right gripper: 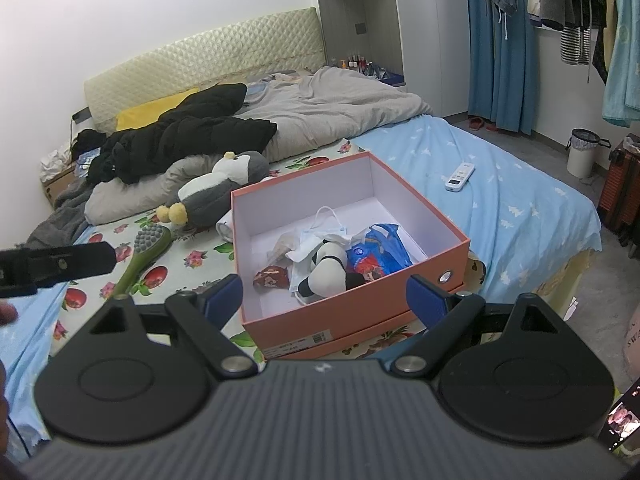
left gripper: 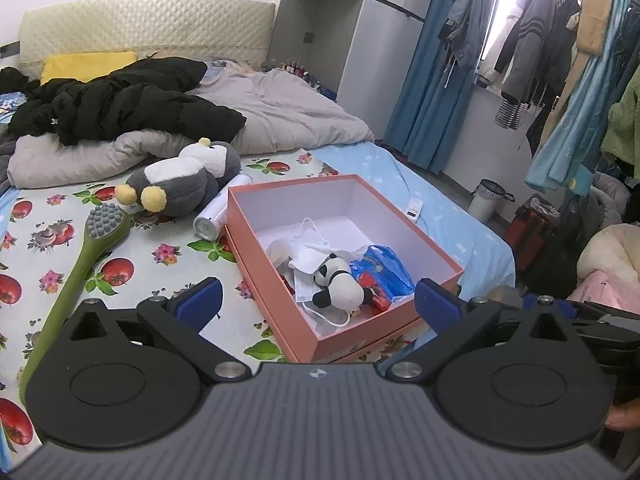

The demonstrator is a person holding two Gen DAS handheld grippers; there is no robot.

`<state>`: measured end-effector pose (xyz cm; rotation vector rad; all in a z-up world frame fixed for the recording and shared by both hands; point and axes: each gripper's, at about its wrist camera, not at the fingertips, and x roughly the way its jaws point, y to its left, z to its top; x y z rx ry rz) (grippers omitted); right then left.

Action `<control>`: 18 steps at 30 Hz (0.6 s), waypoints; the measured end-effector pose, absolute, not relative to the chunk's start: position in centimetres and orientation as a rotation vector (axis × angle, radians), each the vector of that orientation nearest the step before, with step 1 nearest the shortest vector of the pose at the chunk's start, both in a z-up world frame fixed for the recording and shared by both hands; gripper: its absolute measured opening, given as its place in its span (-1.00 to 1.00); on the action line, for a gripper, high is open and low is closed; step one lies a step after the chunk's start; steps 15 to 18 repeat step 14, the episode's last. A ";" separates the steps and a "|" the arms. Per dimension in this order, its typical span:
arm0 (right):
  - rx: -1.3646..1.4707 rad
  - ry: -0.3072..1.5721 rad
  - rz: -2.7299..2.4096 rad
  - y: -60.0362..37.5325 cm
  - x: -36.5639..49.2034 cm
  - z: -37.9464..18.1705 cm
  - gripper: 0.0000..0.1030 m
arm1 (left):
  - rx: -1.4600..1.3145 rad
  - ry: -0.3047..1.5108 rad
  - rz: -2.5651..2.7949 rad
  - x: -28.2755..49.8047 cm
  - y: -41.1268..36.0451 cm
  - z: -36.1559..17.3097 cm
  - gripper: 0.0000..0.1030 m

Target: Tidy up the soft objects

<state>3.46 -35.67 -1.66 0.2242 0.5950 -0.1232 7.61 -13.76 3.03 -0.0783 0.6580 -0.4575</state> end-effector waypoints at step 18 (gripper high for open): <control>0.218 0.588 -0.126 -35.7 3.5 -1.6 0.75 | -0.071 0.657 -0.459 7.5 -13.9 3.1 1.00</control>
